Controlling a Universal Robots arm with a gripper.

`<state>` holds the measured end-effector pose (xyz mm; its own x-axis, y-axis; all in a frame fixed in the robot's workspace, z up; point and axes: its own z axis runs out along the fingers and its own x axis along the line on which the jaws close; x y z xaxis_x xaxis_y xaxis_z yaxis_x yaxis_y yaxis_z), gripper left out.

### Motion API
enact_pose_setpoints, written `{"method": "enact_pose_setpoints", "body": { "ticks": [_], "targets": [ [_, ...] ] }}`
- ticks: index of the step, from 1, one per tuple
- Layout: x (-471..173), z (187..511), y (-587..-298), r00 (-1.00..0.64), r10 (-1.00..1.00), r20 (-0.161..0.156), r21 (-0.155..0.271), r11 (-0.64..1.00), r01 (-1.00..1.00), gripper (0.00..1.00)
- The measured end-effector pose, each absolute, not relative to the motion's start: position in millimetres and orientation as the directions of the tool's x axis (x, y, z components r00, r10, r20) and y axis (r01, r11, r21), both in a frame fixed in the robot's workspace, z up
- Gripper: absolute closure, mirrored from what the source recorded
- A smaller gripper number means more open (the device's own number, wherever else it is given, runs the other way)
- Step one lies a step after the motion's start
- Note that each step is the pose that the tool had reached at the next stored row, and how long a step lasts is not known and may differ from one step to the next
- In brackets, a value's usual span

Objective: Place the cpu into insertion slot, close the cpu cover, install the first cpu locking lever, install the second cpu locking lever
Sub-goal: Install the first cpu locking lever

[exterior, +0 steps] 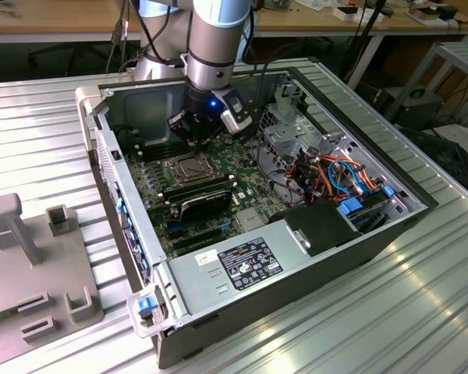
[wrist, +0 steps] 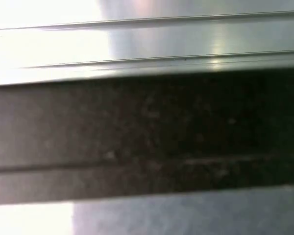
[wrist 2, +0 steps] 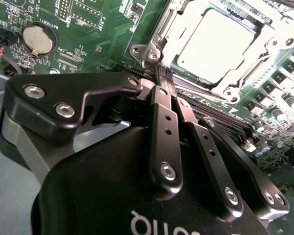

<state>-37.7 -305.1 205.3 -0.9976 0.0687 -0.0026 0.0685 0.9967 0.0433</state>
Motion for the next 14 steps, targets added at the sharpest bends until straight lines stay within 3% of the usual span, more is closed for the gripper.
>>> {"method": "enact_pose_setpoints", "body": {
  "ticks": [14],
  "targets": [
    [-40.3,201.4,-302.9,-0.998,0.069,-0.007,0.044,0.997,0.068,0.89]
  ]
}}
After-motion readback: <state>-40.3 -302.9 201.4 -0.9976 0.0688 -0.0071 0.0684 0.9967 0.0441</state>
